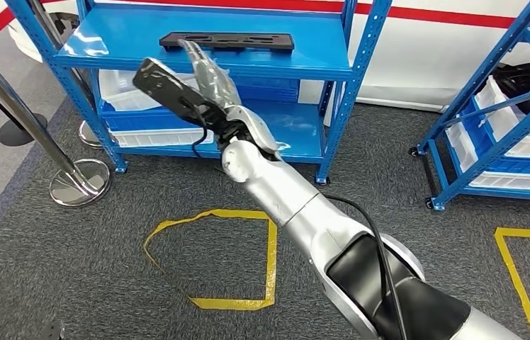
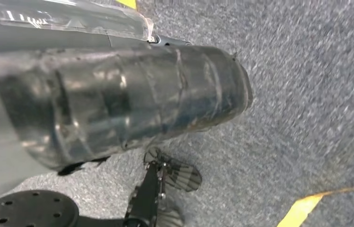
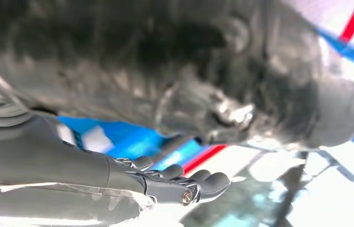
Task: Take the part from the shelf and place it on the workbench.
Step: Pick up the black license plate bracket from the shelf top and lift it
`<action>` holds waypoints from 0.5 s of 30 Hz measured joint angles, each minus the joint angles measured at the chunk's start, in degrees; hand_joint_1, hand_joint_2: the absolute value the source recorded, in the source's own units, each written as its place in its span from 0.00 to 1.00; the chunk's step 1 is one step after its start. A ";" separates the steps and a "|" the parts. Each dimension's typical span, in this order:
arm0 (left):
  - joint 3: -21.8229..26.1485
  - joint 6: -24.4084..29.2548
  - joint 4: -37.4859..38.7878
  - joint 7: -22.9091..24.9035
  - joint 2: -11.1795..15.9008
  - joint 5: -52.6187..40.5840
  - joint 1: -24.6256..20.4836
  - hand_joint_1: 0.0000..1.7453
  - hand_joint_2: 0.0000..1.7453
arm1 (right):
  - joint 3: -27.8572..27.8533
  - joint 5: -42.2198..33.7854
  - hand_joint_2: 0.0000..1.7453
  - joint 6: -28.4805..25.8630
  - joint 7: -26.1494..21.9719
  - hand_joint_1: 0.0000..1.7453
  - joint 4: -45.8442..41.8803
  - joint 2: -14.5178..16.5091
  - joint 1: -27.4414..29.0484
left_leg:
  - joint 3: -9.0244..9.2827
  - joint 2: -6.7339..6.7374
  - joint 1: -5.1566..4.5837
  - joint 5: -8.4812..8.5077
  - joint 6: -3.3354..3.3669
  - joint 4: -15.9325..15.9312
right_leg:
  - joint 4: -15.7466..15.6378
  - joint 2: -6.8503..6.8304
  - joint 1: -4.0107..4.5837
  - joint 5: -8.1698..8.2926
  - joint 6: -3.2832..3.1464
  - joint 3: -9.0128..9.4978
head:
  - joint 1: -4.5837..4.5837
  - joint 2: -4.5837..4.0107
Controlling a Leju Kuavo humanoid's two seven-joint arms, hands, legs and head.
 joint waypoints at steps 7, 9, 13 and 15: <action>-0.36 0.37 0.07 -0.94 -0.09 0.60 0.04 0.00 0.00 | 10.01 3.50 0.00 -1.79 2.63 0.00 0.03 3.25 -3.73 | 0.29 -0.74 -0.53 -0.65 -0.11 0.41 | -10.34 0.55 0.96 7.02 -2.45 4.01 | -0.07 0.00; -0.36 -0.17 0.09 -1.76 -0.13 1.03 0.08 0.00 0.00 | 11.91 4.01 0.00 -2.55 3.50 0.00 0.09 3.68 -4.18 | 0.17 -0.75 -0.38 -0.54 -0.64 0.24 | -12.18 0.64 1.17 7.06 -2.72 4.98 | -0.10 0.00; -0.40 -0.69 0.13 -3.44 -0.10 1.48 0.09 0.00 0.00 | 14.03 4.27 0.00 -3.90 3.78 0.00 0.19 4.63 -4.57 | -1.11 0.32 -0.19 -2.66 -1.84 2.72 | -14.36 0.26 0.36 7.83 -2.99 6.08 | -0.22 0.00; -0.40 -0.78 0.14 -3.85 -0.08 1.60 -0.06 0.00 0.00 | 14.89 4.29 0.00 -4.08 3.71 0.00 0.32 4.89 -4.75 | -4.36 0.92 0.16 -5.70 -2.51 9.54 | -14.63 0.09 0.24 7.93 -3.05 6.25 | -0.30 0.00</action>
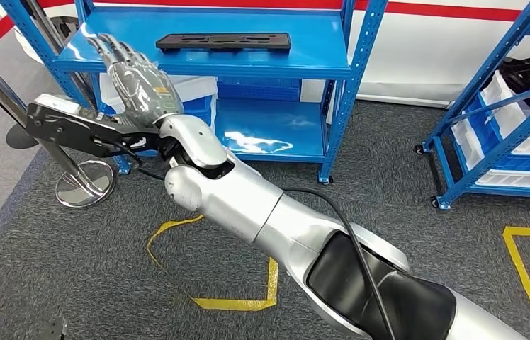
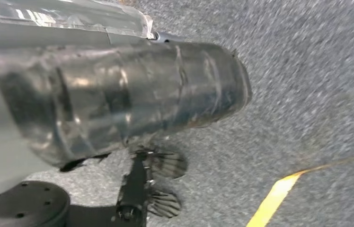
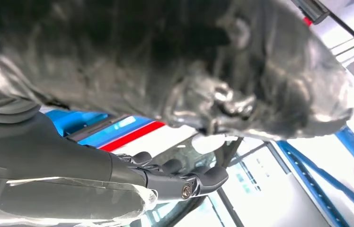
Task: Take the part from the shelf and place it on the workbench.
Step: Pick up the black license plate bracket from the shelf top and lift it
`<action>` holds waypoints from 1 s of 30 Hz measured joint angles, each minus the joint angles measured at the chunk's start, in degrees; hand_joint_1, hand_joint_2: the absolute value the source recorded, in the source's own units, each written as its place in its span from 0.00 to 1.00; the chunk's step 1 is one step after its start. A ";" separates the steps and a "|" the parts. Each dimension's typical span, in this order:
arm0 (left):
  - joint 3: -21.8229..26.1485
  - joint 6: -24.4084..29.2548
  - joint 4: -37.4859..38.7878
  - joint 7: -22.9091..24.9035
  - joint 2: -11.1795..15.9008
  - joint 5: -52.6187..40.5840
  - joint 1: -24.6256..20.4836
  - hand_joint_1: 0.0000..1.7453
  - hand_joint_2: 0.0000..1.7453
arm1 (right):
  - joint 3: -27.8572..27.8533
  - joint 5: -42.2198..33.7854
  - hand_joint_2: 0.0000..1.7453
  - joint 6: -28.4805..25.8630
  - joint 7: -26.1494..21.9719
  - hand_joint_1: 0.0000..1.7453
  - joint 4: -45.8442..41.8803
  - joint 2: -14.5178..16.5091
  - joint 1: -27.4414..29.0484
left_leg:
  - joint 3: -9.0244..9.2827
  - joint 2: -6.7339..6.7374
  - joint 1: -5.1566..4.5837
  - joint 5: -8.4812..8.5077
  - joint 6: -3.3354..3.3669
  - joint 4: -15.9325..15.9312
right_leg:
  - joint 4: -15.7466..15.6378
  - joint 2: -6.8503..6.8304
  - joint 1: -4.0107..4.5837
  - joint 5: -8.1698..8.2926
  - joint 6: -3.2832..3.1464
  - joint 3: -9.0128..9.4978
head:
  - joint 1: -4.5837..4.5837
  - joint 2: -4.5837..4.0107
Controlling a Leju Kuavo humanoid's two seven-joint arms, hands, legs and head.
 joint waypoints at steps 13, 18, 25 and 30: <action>-0.02 -8.52 0.02 -2.40 -0.22 2.28 -0.06 0.00 0.00 | 5.76 -2.68 0.00 -1.19 -0.90 0.00 0.98 0.30 0.26 | 4.19 0.37 0.72 5.77 1.11 -9.28 | 4.89 -0.03 -0.47 -3.36 3.13 -1.78 | -0.25 0.00; -0.02 -8.07 0.02 -2.69 -0.22 2.59 -0.05 0.00 0.00 | 7.73 -0.52 0.00 -1.11 -0.59 0.00 1.76 0.13 0.34 | 4.17 0.28 0.03 5.74 1.97 -9.28 | 18.42 -0.01 -0.16 -8.23 2.74 -8.40 | -0.25 0.00; -0.02 -4.48 0.03 -2.54 -0.46 3.04 -0.10 0.00 0.00 | 8.08 2.83 0.00 -1.64 -0.91 0.00 2.79 0.08 0.33 | 4.17 -0.11 -0.53 5.68 1.19 -9.39 | 2.16 0.33 0.99 -1.22 0.40 -0.87 | -0.37 0.00; -0.03 -2.03 0.07 -1.75 -0.47 2.85 0.01 0.00 0.00 | 8.10 4.24 0.00 -1.52 0.67 0.00 3.27 0.23 0.47 | 0.64 0.33 -0.24 1.12 -0.38 -1.80 | 0.43 -0.01 0.32 -0.42 -0.17 0.09 | -0.68 0.00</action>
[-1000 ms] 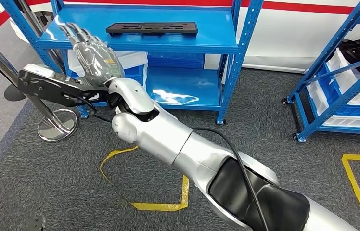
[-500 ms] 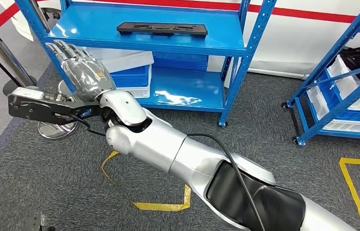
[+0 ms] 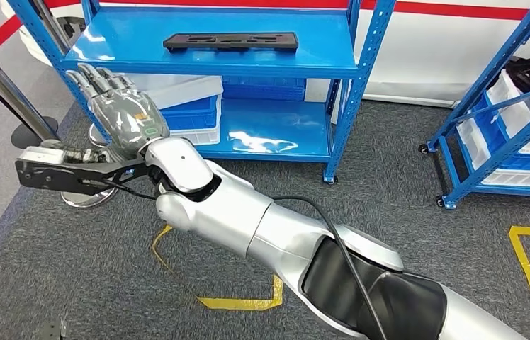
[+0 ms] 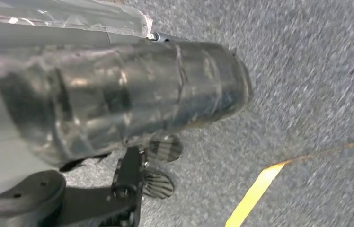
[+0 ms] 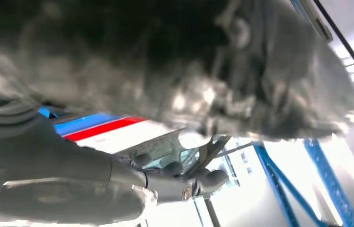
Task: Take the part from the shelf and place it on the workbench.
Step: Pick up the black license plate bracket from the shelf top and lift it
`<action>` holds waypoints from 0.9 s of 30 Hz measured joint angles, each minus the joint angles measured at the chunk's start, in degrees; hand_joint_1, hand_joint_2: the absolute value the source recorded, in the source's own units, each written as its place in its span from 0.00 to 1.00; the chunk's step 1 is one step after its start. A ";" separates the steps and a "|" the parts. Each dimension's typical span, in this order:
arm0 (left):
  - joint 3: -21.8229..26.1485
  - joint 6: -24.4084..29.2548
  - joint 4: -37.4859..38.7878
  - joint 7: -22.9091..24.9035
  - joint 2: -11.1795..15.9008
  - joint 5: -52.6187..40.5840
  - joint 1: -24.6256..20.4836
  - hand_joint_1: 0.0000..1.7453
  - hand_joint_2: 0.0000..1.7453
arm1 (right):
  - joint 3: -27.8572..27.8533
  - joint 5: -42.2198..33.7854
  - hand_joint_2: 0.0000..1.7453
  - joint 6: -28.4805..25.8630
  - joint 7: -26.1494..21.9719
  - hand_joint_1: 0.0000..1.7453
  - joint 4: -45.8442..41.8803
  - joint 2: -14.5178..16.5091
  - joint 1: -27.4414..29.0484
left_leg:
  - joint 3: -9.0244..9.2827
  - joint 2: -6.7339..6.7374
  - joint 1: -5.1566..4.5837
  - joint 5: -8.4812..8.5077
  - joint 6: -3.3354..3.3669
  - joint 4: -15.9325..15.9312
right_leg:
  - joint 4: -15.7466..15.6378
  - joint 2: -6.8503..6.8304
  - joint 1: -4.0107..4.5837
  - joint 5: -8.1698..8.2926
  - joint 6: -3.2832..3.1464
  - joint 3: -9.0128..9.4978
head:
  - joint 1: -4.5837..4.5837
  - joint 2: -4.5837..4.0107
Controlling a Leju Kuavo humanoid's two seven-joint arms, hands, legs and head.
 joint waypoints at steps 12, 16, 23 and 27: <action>0.01 3.07 0.14 0.26 0.83 -0.29 0.10 0.00 0.00 | 0.03 1.21 0.00 0.68 1.25 0.00 0.22 0.02 0.74 | 3.58 0.15 0.33 4.65 1.08 -7.69 | 1.83 0.20 0.26 -1.39 1.73 -0.53 | -0.15 0.00; 0.01 3.52 0.15 0.23 1.05 -0.22 -0.03 0.00 0.00 | 0.09 1.44 0.00 0.69 1.17 0.00 0.28 -0.02 0.58 | 3.83 0.23 0.42 4.80 2.30 -8.04 | 12.68 0.19 0.03 -7.17 2.45 -5.50 | 0.01 0.00; 0.01 5.89 0.17 0.64 1.11 0.33 -0.07 0.00 0.00 | 0.39 1.51 0.00 0.65 0.62 0.00 0.55 -0.07 0.53 | 3.88 -0.14 0.13 4.23 1.91 -7.45 | 4.15 0.36 0.17 -1.15 1.44 -1.90 | -0.02 0.00; 0.01 8.79 0.24 1.45 1.14 0.37 0.05 0.00 0.00 | 0.68 1.51 0.00 0.65 0.50 0.00 0.63 -0.01 0.53 | 3.64 -0.06 0.26 4.19 0.77 -7.58 | 1.61 0.56 0.32 -0.92 0.91 -0.85 | -0.05 0.00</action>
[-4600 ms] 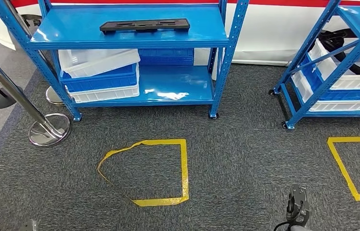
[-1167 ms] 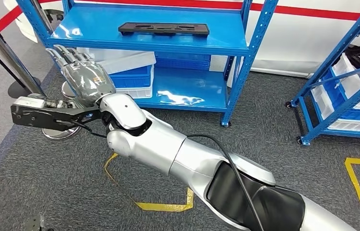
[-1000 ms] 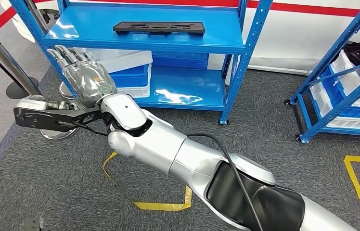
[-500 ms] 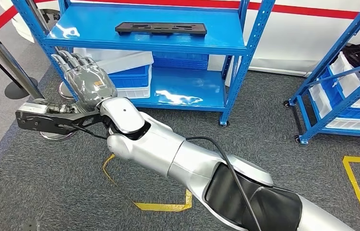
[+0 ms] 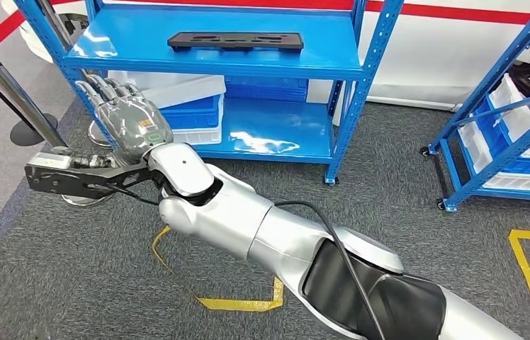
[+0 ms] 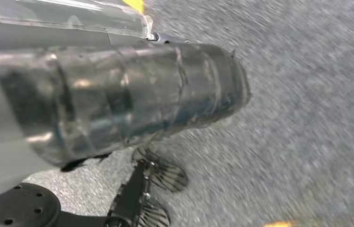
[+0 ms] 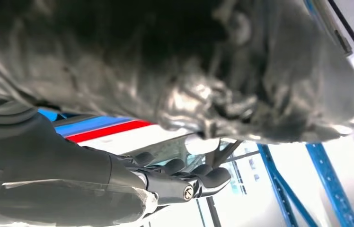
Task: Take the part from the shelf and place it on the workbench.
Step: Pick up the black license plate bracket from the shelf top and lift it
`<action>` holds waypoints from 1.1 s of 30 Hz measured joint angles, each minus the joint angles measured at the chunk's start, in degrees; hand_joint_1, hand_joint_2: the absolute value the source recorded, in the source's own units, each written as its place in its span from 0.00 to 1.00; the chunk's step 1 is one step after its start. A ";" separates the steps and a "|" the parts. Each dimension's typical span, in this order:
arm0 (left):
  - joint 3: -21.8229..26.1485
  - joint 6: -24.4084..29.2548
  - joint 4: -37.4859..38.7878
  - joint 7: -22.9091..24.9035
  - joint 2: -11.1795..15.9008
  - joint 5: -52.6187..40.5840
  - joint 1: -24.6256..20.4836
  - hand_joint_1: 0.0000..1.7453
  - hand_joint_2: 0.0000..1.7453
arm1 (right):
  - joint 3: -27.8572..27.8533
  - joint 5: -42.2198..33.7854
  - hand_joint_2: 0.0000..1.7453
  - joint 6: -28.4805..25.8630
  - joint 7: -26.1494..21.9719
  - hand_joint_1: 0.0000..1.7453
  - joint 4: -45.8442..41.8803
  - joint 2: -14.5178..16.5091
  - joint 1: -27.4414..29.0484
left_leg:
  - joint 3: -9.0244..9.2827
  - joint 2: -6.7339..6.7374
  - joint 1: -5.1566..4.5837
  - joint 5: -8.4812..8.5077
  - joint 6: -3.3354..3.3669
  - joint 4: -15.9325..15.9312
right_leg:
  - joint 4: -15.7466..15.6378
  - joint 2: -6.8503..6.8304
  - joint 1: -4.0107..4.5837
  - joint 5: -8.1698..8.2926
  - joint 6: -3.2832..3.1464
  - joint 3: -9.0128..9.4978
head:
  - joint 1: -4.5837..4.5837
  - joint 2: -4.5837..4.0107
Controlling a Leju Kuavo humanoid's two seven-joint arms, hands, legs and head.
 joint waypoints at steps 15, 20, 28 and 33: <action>-0.02 0.11 0.09 -0.05 0.44 -1.32 0.02 0.00 0.00 | 0.91 -0.06 0.00 -0.03 -0.33 0.00 0.09 0.14 -0.03 | -1.15 0.08 -0.33 0.76 0.27 0.42 | 0.41 -0.04 -0.01 -1.69 0.60 1.13 | -0.28 0.00; -0.02 0.11 0.09 -0.53 0.40 -1.39 0.09 0.00 0.00 | 1.12 -0.01 0.00 -0.08 -0.34 0.00 0.19 0.04 -0.10 | 0.11 0.15 0.03 0.29 1.73 -0.27 | 11.46 -0.19 -0.18 -6.55 1.70 -4.58 | 0.07 0.00; -0.02 0.74 0.11 -0.90 0.29 -1.81 0.08 0.00 0.00 | 1.68 0.43 0.00 -0.44 -0.32 0.00 0.75 -0.07 -0.01 | 2.09 -0.28 -0.21 -1.90 0.99 0.10 | 1.10 -0.01 0.14 1.69 0.38 -2.06 | -0.08 0.00; -0.04 0.98 0.11 -1.15 0.25 -2.31 -0.13 0.00 0.00 | 1.68 1.28 0.00 -0.78 -0.32 0.00 1.25 0.02 -0.26 | 1.26 0.03 -0.01 -3.68 -0.54 2.35 | -0.99 0.07 -0.26 1.26 -0.55 -0.27 | -0.25 0.00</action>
